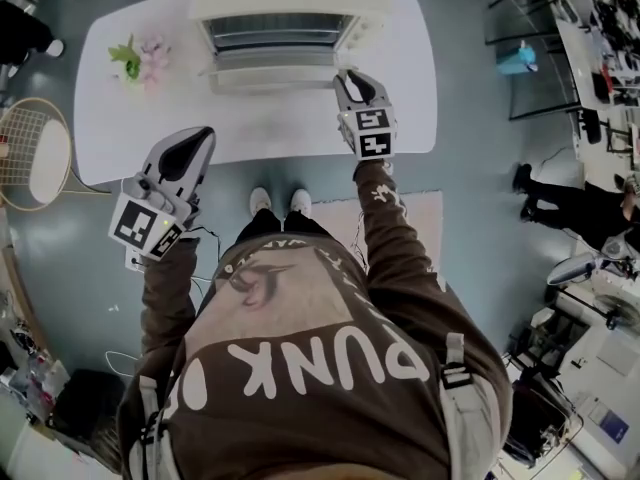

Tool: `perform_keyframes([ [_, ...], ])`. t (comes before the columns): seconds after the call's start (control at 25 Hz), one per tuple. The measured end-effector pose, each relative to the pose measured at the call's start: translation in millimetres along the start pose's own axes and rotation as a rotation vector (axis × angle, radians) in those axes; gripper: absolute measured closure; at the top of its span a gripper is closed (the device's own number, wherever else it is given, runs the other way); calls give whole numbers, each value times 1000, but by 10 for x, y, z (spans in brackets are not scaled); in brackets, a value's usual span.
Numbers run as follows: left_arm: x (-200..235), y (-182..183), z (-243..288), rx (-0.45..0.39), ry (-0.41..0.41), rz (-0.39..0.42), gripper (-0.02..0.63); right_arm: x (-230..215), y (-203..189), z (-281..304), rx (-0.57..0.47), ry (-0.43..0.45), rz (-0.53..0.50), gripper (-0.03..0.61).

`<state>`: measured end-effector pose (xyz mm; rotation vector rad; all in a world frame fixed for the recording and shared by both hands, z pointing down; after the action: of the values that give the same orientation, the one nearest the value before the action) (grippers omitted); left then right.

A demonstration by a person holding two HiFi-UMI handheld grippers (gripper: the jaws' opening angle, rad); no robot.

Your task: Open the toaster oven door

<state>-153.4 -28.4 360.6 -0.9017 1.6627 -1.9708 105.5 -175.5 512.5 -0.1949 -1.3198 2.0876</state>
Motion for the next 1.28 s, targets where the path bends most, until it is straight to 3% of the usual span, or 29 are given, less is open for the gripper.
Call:
perform_keyframes([
  [0.28,-20,-7,-17,17,1,-7,607,279,-290,-121,20,-22,-40,478],
  [0.92,-42,-33,-94,37,24,-18,607,787,-1428,70,238,36,-12,492],
  [1.28,-37,-25,-216,45,49,-20,607,912,-1778,271,315,5,-41,491],
])
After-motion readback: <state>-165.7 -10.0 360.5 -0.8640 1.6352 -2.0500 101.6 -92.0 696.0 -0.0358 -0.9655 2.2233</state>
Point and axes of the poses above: the fingertips, and each gripper's own axes: z forward along the fingers, x to its left, y out of its top, the point moved 4 cm from there along -z, backward along the fingers, and after that the axes turned 7 degrees about -z, right-handed, at the moved point
